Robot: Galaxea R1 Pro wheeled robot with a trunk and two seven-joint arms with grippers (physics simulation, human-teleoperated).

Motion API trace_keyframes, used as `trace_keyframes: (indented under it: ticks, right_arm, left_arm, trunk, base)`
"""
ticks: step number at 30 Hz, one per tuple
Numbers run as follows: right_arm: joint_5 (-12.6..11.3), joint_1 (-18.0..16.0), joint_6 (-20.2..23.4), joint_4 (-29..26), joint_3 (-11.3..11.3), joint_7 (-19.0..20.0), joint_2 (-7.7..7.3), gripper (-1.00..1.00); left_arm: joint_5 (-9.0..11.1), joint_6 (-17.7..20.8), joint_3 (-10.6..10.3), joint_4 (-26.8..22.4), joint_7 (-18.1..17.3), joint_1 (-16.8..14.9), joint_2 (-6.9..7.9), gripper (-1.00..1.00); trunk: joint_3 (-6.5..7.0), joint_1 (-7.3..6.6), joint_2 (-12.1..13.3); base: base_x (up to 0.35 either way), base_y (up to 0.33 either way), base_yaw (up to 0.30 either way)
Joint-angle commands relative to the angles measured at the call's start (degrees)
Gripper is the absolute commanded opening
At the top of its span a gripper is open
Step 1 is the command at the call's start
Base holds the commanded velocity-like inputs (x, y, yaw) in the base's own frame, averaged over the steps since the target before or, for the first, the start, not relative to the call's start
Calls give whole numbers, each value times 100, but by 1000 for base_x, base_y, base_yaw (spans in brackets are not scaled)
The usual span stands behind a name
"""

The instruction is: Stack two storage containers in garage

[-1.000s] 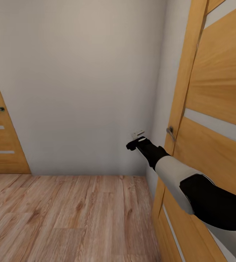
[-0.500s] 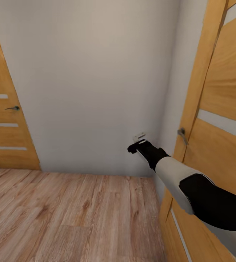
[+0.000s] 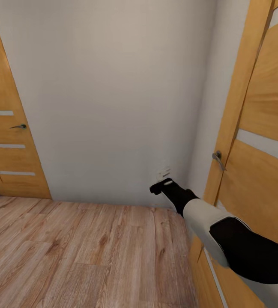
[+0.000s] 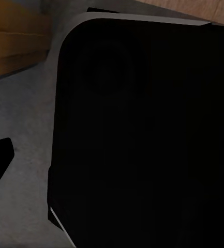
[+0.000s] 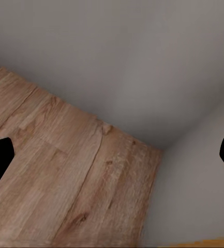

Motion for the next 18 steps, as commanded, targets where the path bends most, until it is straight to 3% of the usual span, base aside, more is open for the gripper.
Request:
trace_keyframes:
  ticks: [1, 8, 13, 18]
  right_arm:
    - [28, 173, -45, -1, 18, -6, 2, 100]
    - [15, 442, -112, 68, 18, 15, 2, 100]
    - [2, 474, -130, 467, 19, 33, 2, 100]
    - [-254, 479, -127, 602, 18, 54, 2, 100]
  left_arm:
    - [47, -12, 1, -2, -1, 0, -1, 100]
    - [46, -12, 1, -2, -1, 0, -1, 100]
    - [46, -12, 1, -2, -1, 0, -1, 100]
    - [47, -12, 1, -2, 4, 0, -1, 100]
  trunk:
    - [-4, -1, -3]
    - [-4, -1, -3]
    - [-4, -1, -3]
    - [-4, -1, -3]
  base:
    - [0, 0, 0]
    - [0, 0, 0]
    - [0, 0, 0]
    - [11, 0, 0]
